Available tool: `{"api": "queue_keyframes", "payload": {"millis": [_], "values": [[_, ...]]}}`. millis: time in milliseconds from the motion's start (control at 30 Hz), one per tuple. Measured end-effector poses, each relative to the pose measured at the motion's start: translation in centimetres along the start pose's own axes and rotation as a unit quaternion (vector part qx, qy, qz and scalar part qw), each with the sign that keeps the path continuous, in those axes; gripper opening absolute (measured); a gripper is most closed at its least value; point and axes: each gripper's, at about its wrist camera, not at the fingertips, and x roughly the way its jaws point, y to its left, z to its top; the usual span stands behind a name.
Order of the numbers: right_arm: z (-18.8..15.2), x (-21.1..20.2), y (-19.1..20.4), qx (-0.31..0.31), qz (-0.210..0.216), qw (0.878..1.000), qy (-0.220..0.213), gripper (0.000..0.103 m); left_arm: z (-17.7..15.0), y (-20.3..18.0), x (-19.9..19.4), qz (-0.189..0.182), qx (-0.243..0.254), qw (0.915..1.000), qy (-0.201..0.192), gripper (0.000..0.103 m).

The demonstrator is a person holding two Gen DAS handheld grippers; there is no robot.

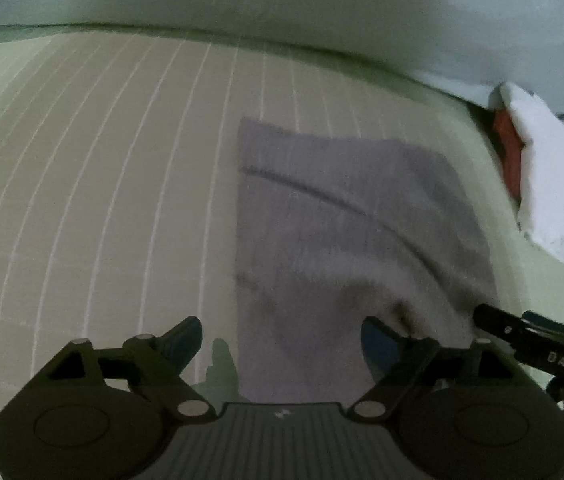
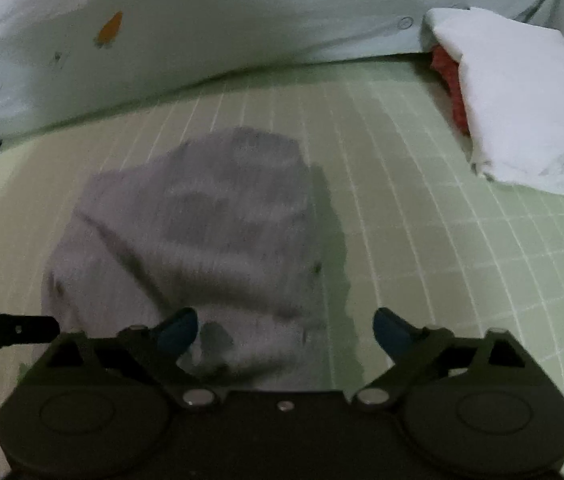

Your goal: Fold clothes

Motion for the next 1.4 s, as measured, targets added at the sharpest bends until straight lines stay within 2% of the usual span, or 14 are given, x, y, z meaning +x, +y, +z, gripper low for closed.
{"api": "queue_keyframes", "payload": {"millis": [100,267,400,500,567,600,667,733,767,800,833,1033,1200,1400], "values": [[1.2,1.7,-0.3,0.023,0.009,1.000,0.011,0.097,0.9,-0.1,1.3,0.000,0.002,1.0000,0.009,0.087],[2.1,4.5,-0.3,0.085,0.019,0.995,0.048,0.097,2.2,-0.3,3.3,-0.028,-0.007,0.9993,0.024,0.087],[1.9,5.3,0.3,0.099,0.023,0.994,0.038,0.100,3.0,-0.3,4.5,-0.052,-0.004,0.9982,0.031,0.086],[2.1,5.6,1.6,0.078,0.022,0.996,0.038,0.097,3.2,0.0,4.7,-0.081,-0.004,0.9963,0.030,0.077],[2.1,5.5,2.3,0.075,0.022,0.996,0.038,0.094,3.2,0.2,4.7,-0.107,-0.012,0.9936,0.034,0.057],[2.1,5.5,2.6,0.074,0.019,0.996,0.039,0.093,3.1,0.3,4.5,-0.119,-0.019,0.9921,0.035,0.053],[1.9,5.3,3.2,0.063,0.016,0.997,0.034,0.087,3.0,0.0,4.7,-0.134,-0.024,0.9901,0.035,0.043],[1.8,5.0,3.8,0.050,0.019,0.998,0.031,0.063,2.8,-0.7,4.3,-0.133,-0.004,0.9907,0.029,0.037],[1.8,4.8,4.0,0.051,0.026,0.998,0.034,0.054,2.7,-1.1,4.0,-0.138,0.001,0.9901,0.026,0.034],[1.8,4.6,4.2,0.053,0.034,0.997,0.038,0.040,2.7,-1.5,3.8,-0.152,-0.003,0.9881,0.023,0.032],[1.8,4.3,4.3,0.056,0.036,0.997,0.039,0.035,2.7,-1.9,3.6,-0.166,-0.007,0.9859,0.021,0.030],[1.6,1.7,3.0,0.082,0.035,0.996,0.026,0.028,2.5,-6.1,1.7,-0.187,0.013,0.9822,0.000,0.029],[1.3,-1.1,-1.3,0.135,0.052,0.989,0.002,0.028,2.5,-10.3,0.3,-0.201,0.029,0.9791,-0.018,0.029],[3.2,-4.6,-7.3,0.117,0.033,0.992,-0.044,0.028,3.0,-18.9,0.2,-0.219,0.053,0.9732,-0.045,0.029]]}}
